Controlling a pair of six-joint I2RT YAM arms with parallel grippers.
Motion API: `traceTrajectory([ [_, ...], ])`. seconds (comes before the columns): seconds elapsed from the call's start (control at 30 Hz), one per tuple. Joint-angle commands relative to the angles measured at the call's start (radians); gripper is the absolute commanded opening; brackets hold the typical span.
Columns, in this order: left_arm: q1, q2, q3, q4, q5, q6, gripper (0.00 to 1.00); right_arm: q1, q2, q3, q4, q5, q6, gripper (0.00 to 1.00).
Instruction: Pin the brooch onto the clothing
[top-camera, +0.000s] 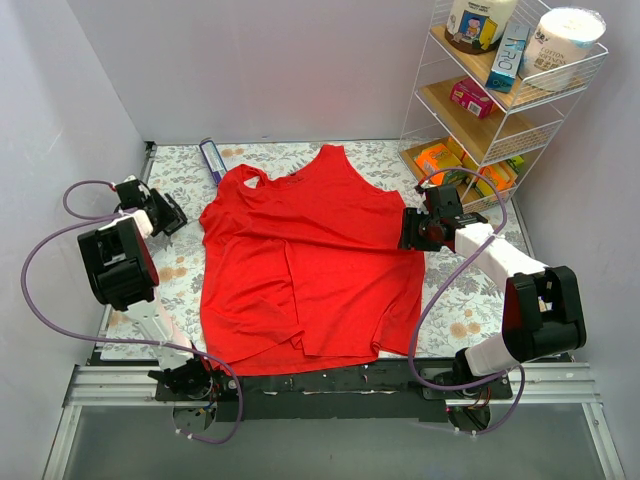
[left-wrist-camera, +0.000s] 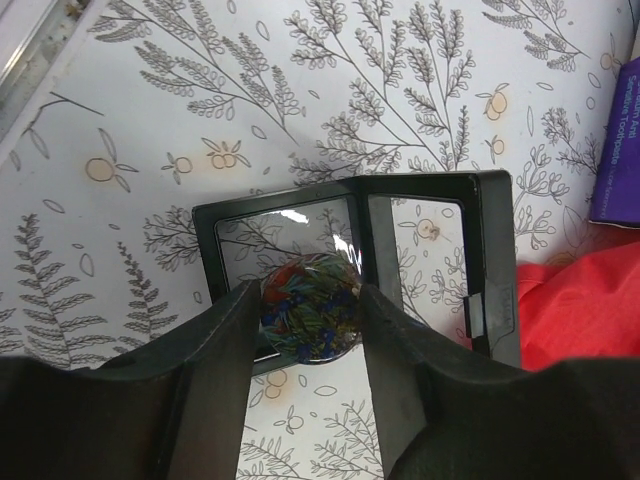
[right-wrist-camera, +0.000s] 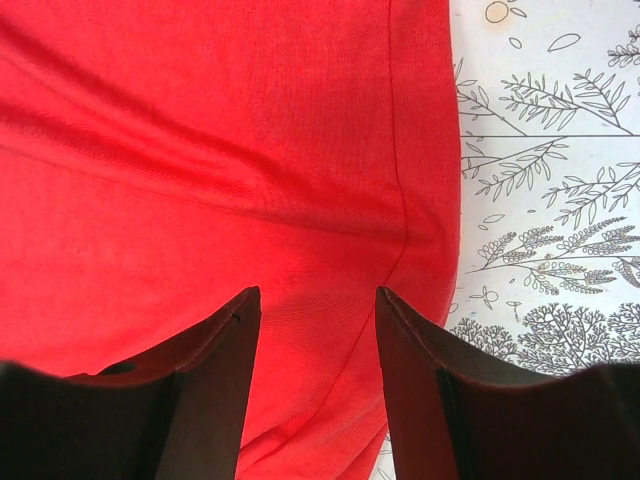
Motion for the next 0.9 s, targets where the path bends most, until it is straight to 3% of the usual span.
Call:
traceTrajectory([
  [0.0, -0.021, 0.012, 0.038, -0.032, -0.023, 0.024, 0.42, 0.002, -0.035, -0.011, 0.04, -0.02, 0.012, 0.57],
  [0.2, -0.03, 0.018, 0.053, -0.065, -0.044, 0.034, 0.39, 0.0, -0.045, -0.016, 0.043, -0.02, 0.015, 0.57],
  [0.33, -0.035, 0.033, 0.066, -0.084, -0.039, 0.031, 0.26, 0.0, -0.049, -0.016, 0.044, -0.02, 0.017, 0.57],
  [0.57, -0.035, -0.04, 0.047, -0.07, -0.046, 0.024, 0.22, 0.0, -0.048, -0.017, 0.05, -0.023, 0.022, 0.57],
  [0.87, -0.035, -0.069, 0.027, -0.044, -0.033, 0.004, 0.1, 0.002, -0.043, -0.019, 0.058, -0.03, 0.028, 0.57],
])
